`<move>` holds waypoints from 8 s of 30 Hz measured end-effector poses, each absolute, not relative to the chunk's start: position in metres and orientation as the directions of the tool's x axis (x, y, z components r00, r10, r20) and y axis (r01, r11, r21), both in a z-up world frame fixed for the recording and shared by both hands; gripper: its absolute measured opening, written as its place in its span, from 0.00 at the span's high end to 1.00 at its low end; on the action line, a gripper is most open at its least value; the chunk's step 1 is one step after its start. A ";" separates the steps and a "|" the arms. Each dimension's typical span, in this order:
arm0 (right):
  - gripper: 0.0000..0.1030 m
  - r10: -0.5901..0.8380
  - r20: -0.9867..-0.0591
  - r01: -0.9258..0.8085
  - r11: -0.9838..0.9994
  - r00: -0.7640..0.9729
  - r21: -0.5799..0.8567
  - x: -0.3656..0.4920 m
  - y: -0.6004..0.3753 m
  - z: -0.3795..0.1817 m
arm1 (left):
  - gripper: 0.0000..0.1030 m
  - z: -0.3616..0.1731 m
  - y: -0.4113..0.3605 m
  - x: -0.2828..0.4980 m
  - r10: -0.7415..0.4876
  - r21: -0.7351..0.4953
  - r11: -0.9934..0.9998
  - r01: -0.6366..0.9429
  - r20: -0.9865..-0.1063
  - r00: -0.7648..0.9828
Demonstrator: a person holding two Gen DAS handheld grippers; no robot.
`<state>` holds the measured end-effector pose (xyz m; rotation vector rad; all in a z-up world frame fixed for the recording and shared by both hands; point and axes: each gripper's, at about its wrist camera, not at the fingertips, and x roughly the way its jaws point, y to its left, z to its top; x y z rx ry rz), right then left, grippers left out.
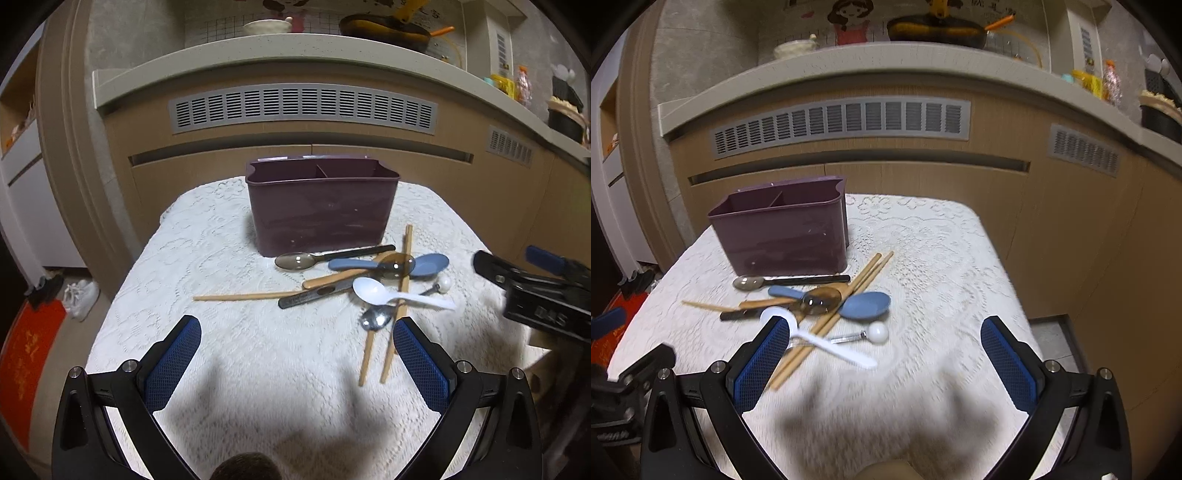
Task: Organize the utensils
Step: 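Reach into the utensil pile and grasp the white plastic spoon with the right tool, then grasp the translucent brown spoon with the left tool while the right tool holds the white spoon, then carry both spoons over the purple caddy and open both tools to drop them in, then grasp the small spoon with the white ball handle with the right tool, then grasp a wooden chopstick with the left tool while the right tool holds the ball spoon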
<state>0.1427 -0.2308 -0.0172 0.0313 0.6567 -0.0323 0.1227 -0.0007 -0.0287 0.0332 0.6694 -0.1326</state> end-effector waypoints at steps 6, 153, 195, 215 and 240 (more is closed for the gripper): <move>0.08 0.058 -0.708 -0.002 0.997 0.703 0.080 0.190 -0.223 -0.044 | 0.00 -0.048 0.007 0.141 -0.119 -0.004 0.988 0.157 -0.665 0.737; 0.69 0.563 -0.319 -0.453 0.817 0.763 0.358 0.241 -0.224 0.203 | 0.68 0.211 0.009 0.258 -0.322 -0.066 0.947 0.315 -0.182 0.929; 0.11 0.079 -0.735 -0.177 0.983 0.674 -0.057 0.251 -0.235 -0.028 | 0.17 -0.032 0.020 0.219 -0.282 -0.164 0.959 0.232 -0.637 0.717; 0.62 0.185 -0.862 -0.148 0.980 0.471 0.130 0.202 -0.229 -0.065 | 0.11 -0.049 0.065 0.157 -0.238 -0.216 0.969 0.118 -0.700 0.673; 0.81 0.210 -0.804 0.096 0.945 0.556 0.313 0.200 -0.270 -0.070 | 0.21 -0.036 -0.019 0.196 -0.421 -0.225 0.898 0.378 -0.686 0.593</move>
